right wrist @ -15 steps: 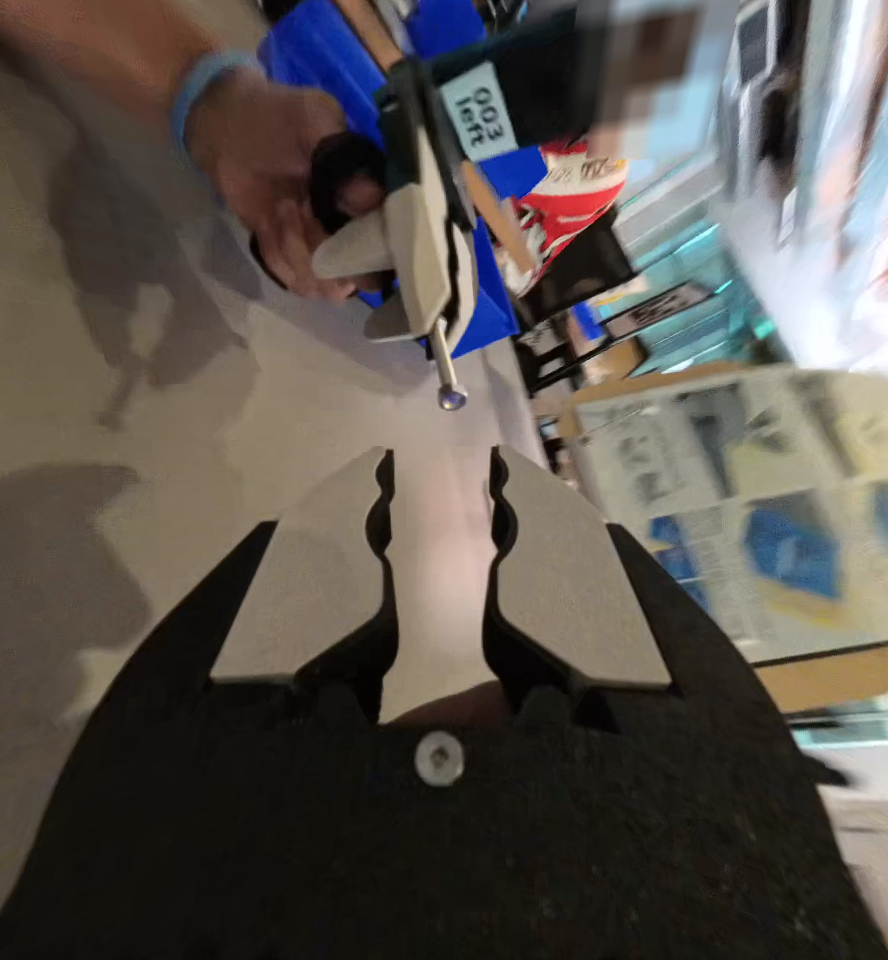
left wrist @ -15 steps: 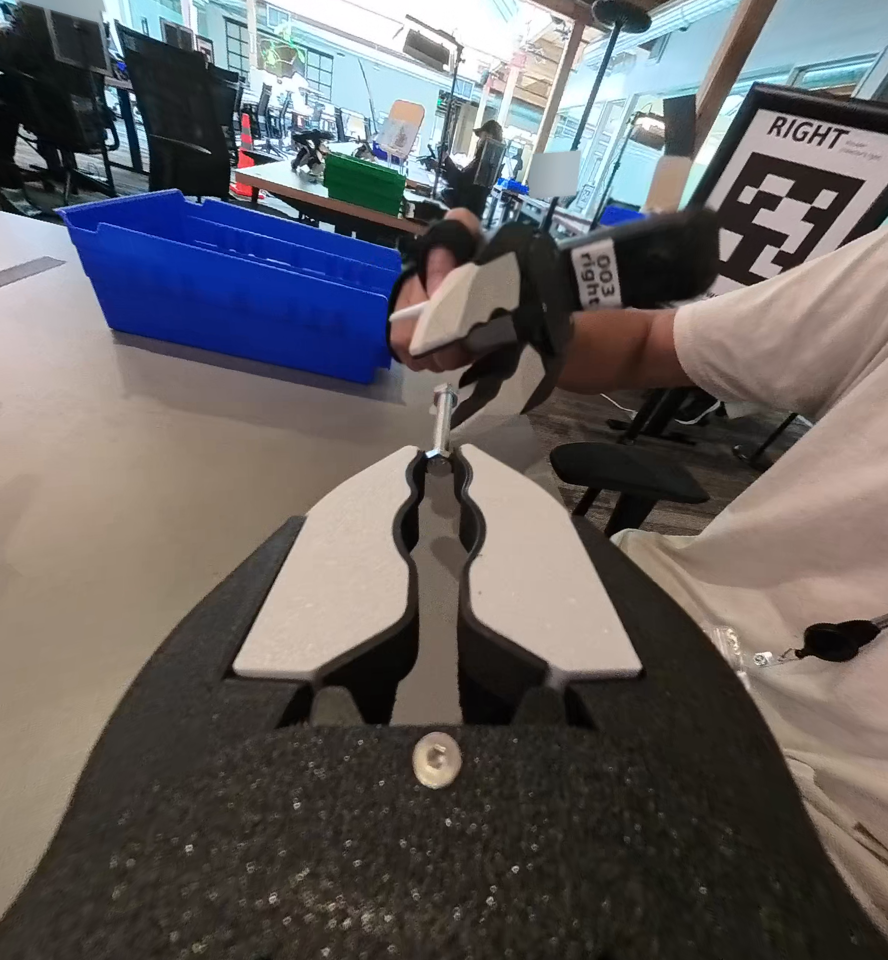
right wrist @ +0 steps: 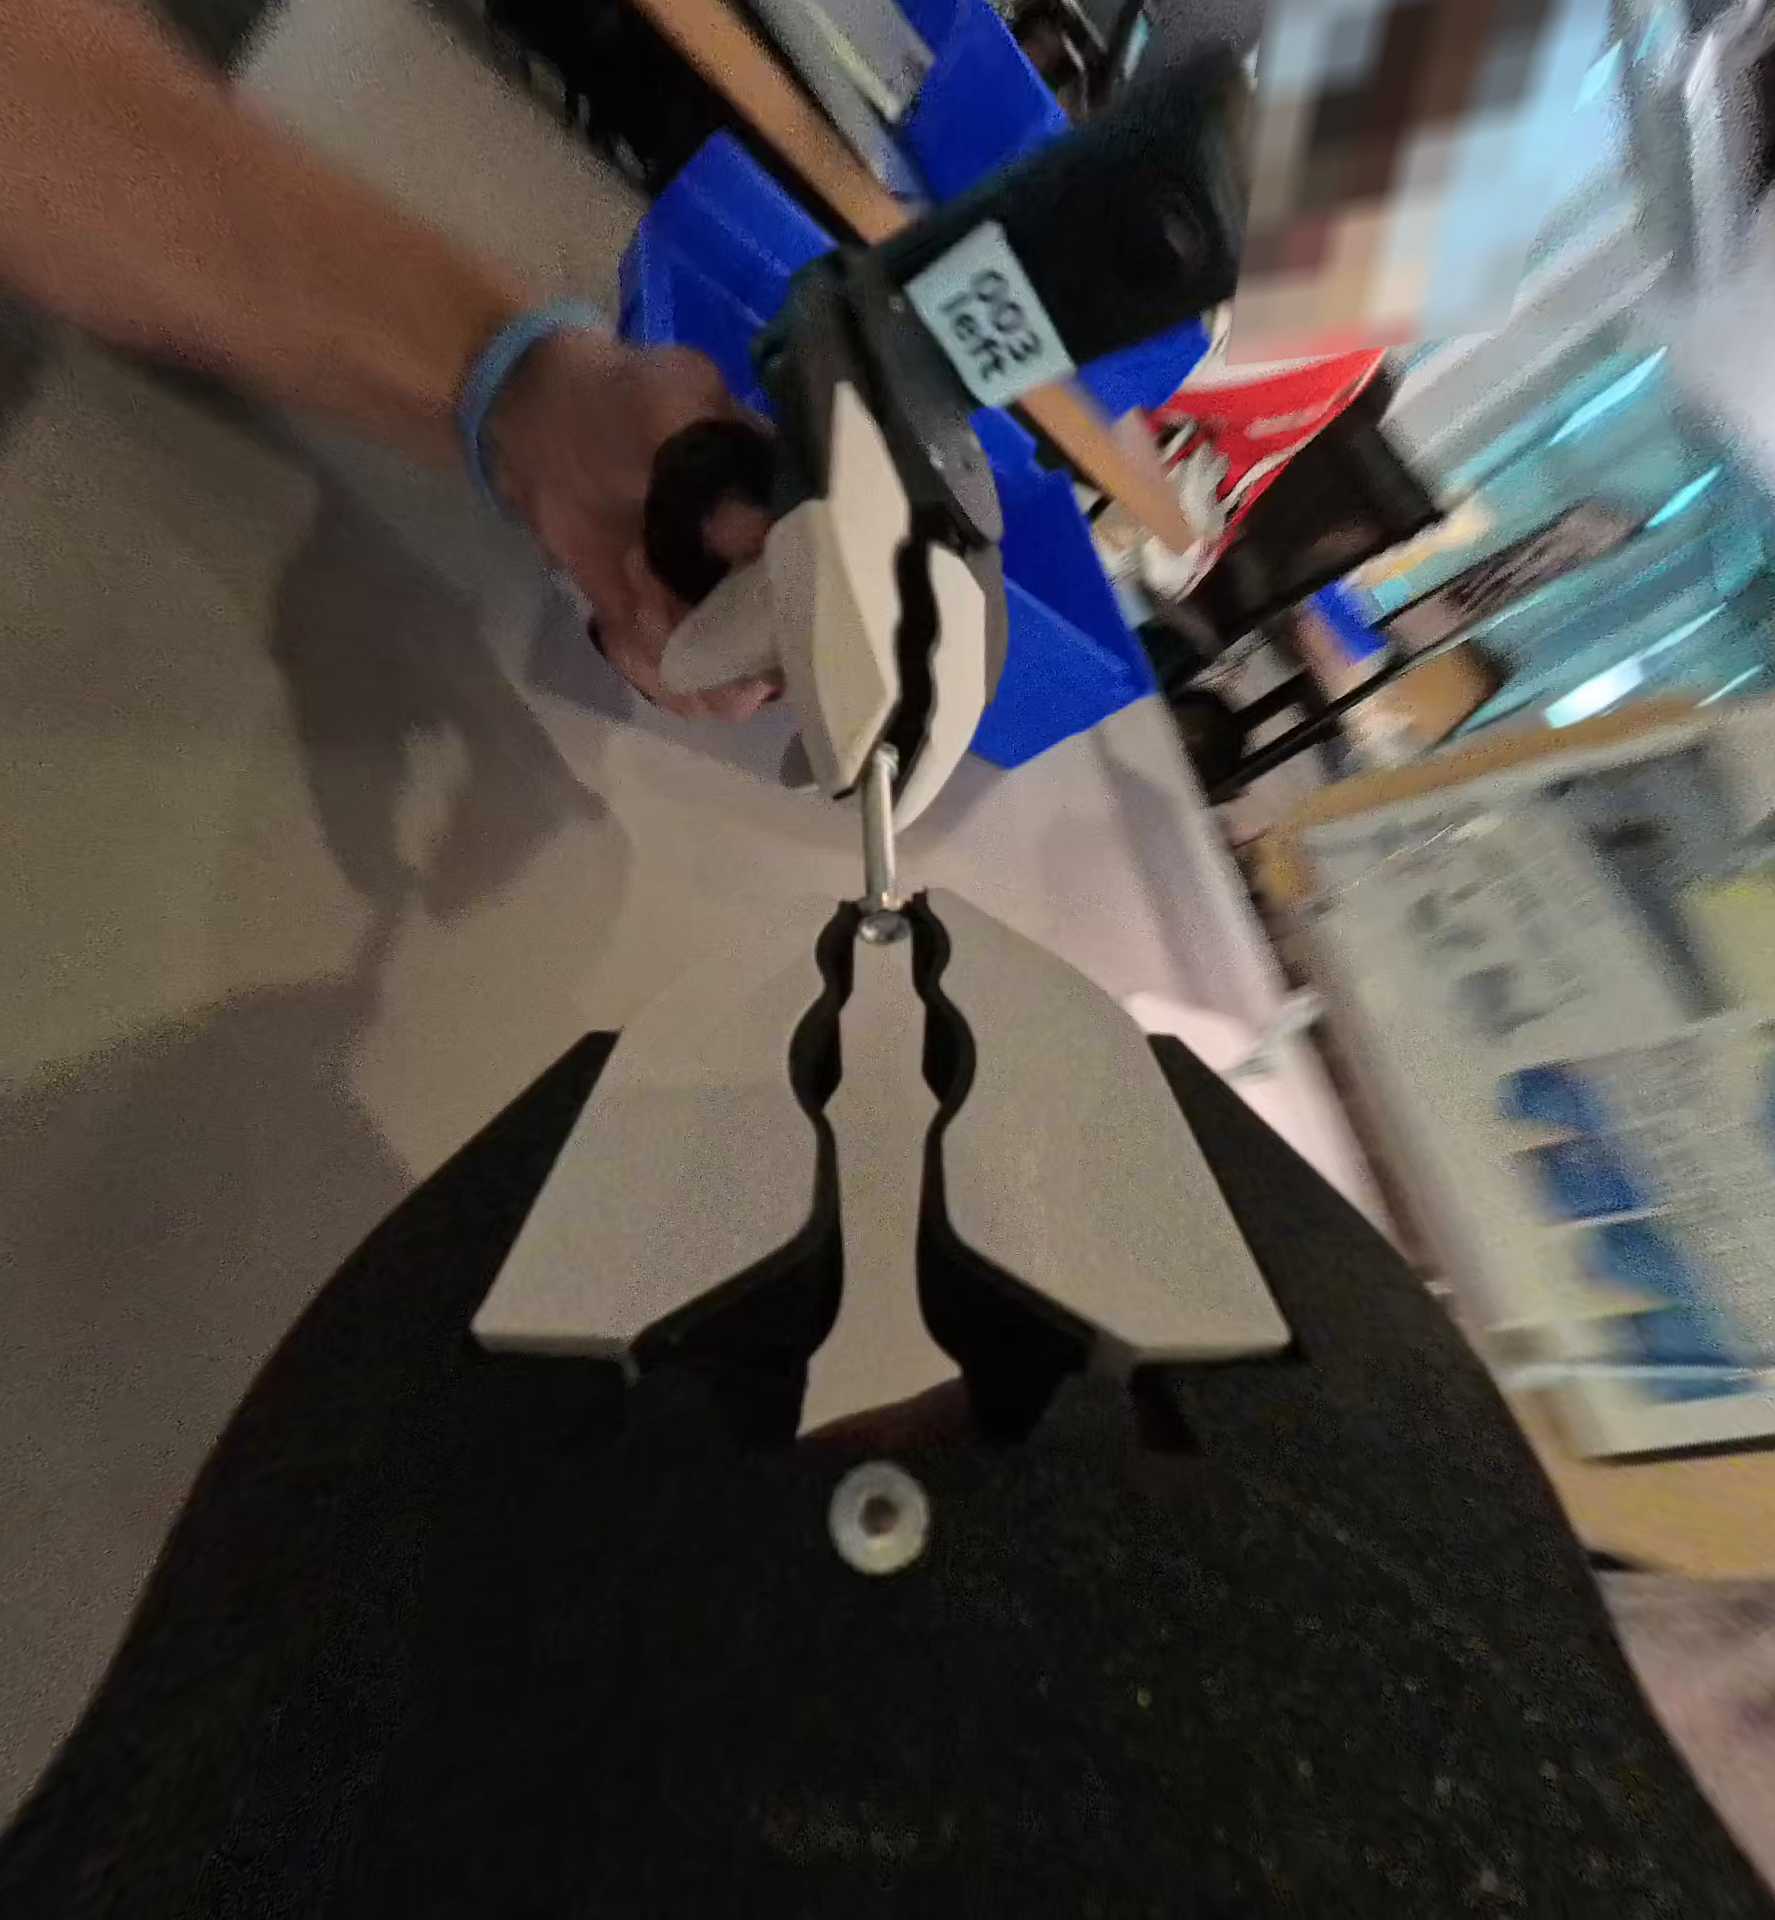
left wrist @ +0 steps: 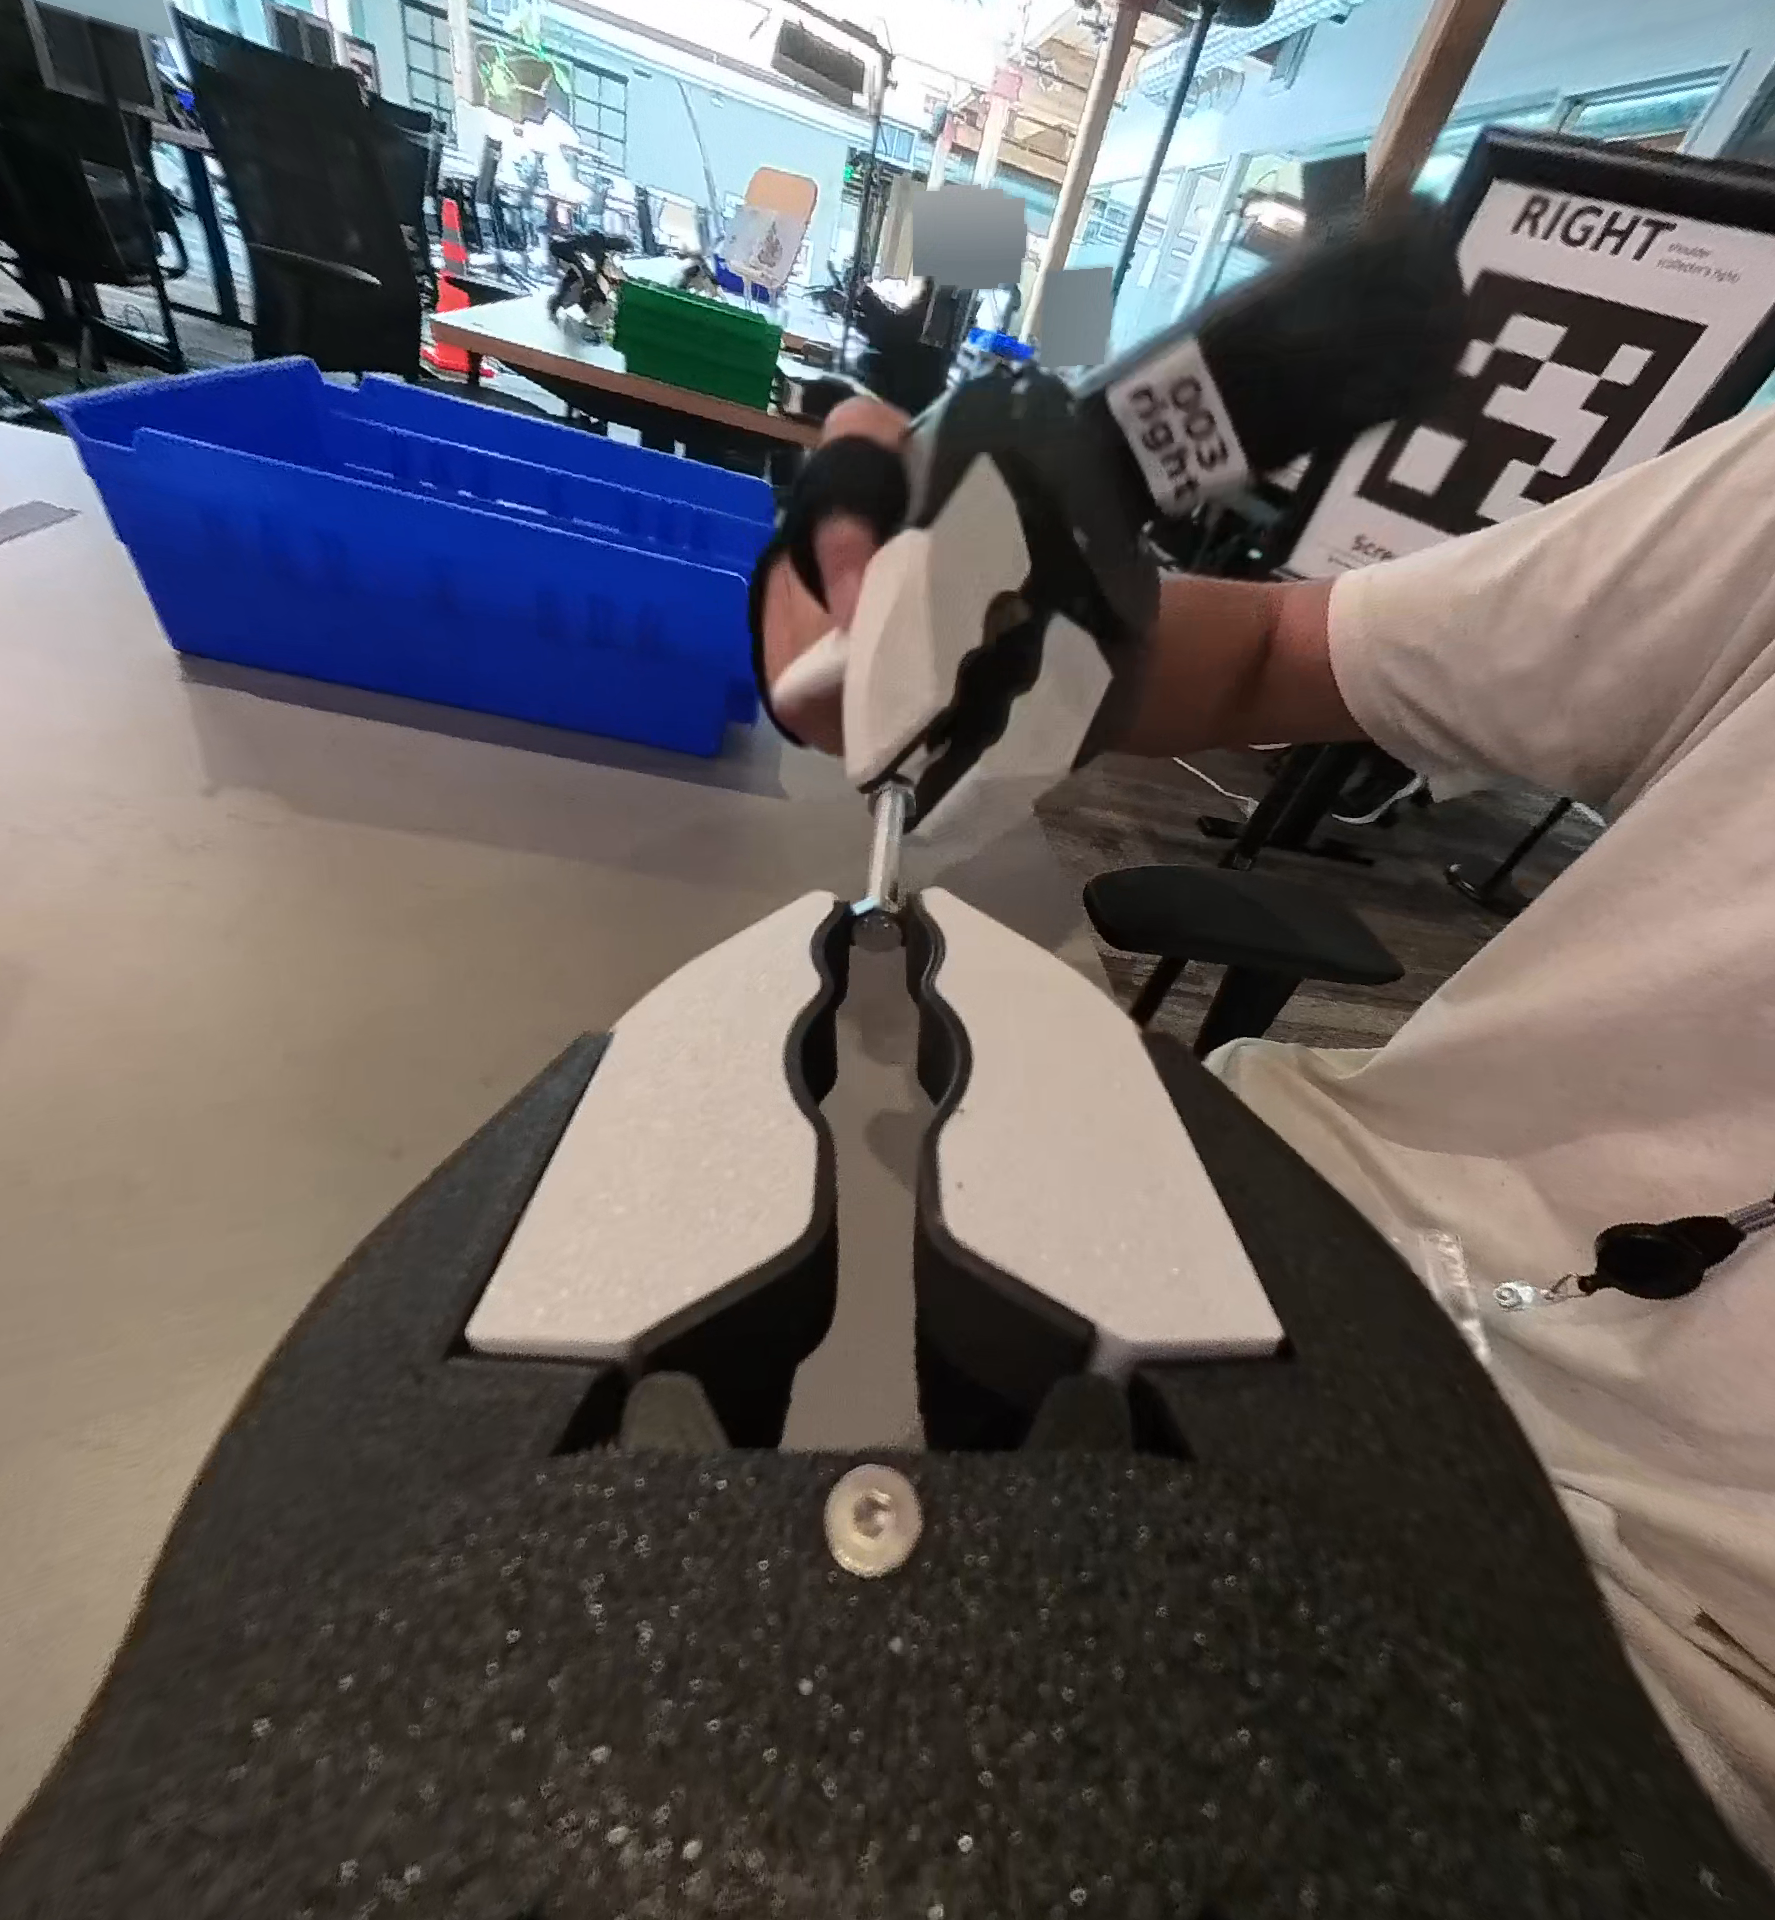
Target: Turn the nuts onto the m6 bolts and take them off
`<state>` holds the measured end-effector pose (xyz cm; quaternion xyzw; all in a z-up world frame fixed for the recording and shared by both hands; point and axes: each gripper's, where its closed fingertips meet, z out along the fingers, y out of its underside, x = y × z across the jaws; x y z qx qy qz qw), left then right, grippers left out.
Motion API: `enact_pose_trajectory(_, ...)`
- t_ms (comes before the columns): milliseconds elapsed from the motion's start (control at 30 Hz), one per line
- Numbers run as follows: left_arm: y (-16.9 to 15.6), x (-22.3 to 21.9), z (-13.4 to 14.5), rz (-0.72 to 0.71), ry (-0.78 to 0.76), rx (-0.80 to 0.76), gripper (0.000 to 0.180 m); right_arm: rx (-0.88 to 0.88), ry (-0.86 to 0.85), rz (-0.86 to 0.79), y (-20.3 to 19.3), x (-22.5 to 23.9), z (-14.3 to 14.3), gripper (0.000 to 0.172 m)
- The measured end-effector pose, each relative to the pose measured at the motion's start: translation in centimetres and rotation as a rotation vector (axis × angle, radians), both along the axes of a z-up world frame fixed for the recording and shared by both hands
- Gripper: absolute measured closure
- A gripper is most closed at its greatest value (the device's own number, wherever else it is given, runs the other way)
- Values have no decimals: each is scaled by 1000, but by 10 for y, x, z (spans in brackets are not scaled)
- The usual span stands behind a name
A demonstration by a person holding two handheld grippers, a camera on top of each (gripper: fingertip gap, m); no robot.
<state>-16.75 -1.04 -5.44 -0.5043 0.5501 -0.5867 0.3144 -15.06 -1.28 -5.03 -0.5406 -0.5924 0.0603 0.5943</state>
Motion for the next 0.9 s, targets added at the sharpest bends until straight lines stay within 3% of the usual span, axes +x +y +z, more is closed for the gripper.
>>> enact_pose_trajectory(300,13,0,-3,91,8,73,171,-1438,845,8,9,-3,-4,162)
enact_pose_trajectory(367,14,2,-3,102,10,77,171,-1620,979,34,12,-1,-2,162)
enact_pose_trajectory(400,14,2,-3,100,11,76,171,-1620,985,35,11,-1,-3,162)
enact_pose_trajectory(467,13,1,-1,88,1,60,171,-1485,955,68,10,-1,2,161)
enact_pose_trajectory(533,12,0,1,79,-11,43,171,-1264,914,73,11,1,9,140)
enact_pose_trajectory(633,12,-3,6,65,-31,9,171,-812,570,-11,8,4,-7,120)
enact_pose_trajectory(700,11,-5,8,43,-41,-21,171,-384,243,-89,9,10,-18,119)
enact_pose_trajectory(767,9,-5,8,19,-40,-47,171,32,16,-102,3,10,-10,125)
enact_pose_trajectory(833,7,-5,8,7,-37,-56,171,297,-132,-49,-13,0,-1,131)
enact_pose_trajectory(900,3,-7,10,-19,-48,-68,171,450,-216,-43,-18,-6,8,134)
